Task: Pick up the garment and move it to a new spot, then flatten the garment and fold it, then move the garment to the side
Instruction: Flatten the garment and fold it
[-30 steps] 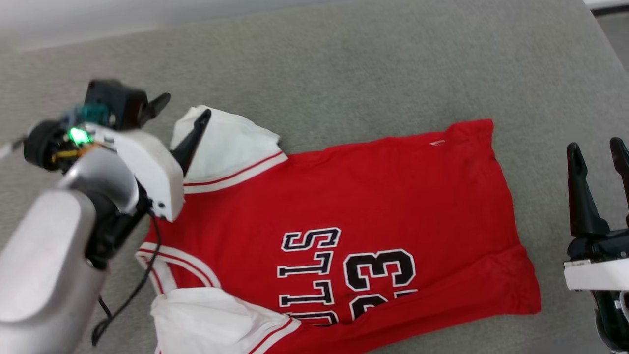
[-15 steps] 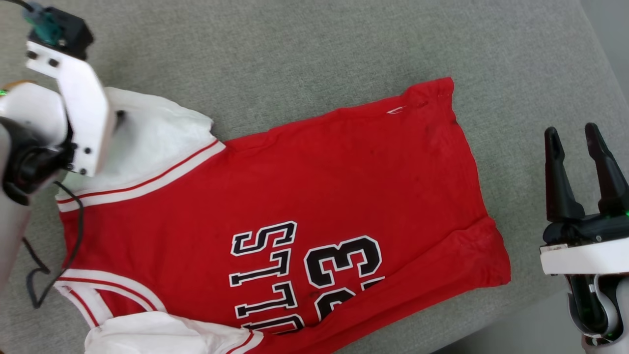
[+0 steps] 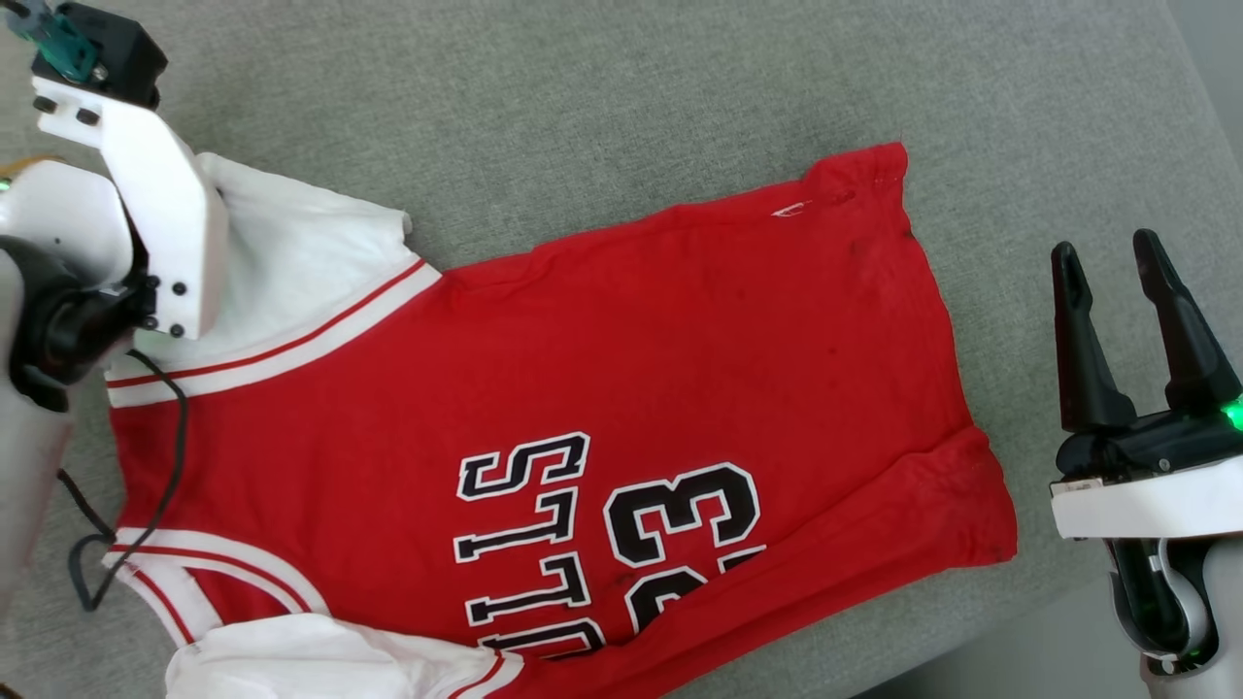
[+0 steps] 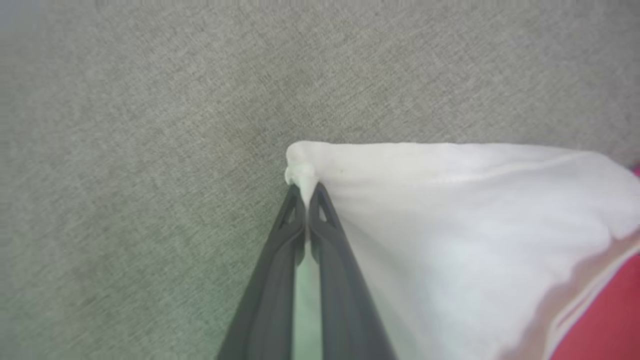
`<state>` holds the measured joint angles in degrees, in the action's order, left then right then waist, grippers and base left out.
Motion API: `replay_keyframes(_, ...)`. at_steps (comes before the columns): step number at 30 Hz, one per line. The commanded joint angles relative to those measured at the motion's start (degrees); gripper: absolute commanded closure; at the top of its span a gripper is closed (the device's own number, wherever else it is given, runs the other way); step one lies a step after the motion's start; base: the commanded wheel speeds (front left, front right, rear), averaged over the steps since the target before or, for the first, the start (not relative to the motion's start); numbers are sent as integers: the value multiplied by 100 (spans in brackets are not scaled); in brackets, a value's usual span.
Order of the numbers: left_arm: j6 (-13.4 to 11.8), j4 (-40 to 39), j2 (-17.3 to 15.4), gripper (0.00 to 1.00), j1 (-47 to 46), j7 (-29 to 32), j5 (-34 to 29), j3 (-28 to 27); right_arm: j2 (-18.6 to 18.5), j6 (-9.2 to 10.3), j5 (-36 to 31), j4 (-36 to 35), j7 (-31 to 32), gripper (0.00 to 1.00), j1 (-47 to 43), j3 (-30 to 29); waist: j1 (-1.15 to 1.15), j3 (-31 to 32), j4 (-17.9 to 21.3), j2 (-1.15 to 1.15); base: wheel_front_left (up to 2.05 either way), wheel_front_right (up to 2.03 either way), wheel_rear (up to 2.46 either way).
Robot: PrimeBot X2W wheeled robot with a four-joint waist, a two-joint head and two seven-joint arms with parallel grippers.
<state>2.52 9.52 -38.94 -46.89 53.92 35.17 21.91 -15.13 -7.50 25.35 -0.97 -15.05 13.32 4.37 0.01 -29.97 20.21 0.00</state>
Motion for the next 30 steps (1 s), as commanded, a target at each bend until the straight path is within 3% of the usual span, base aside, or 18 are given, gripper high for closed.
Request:
replay_keyframes(1, 30, 8, 53, 100, 100, -156, -50, 25, -63, 2, -33, 14, -14, 0, 79, 3, -1, 82, -62, 0, 0, 0, 0)
replay_keyframes(6, 125, -79, 282, 100, 129, -886, -25, -22, -442, 2, -15, 320, 66, 0, -76, 132, -1, 397, -299, 0, 0, 0, 0)
replay_keyframes(10, 219, -247, 382, 100, 190, -1424, -82, -3, -865, 2, 87, 508, 566, 0, 27, 254, -1, 618, -547, 0, 0, 0, 0)
replay_keyframes(22, 239, -1864, 499, 100, 954, -2098, -114, 249, -2395, 4, 748, 493, 3359, 0, 764, 801, -1, 749, -1358, 0, 0, 0, 0)
replay_keyframes(30, 126, -2688, 600, 100, 1295, -2292, -313, 473, -2797, 3, 1106, 868, 4870, 0, 1528, 1125, -1, 503, -1845, 0, 0, 0, 0)
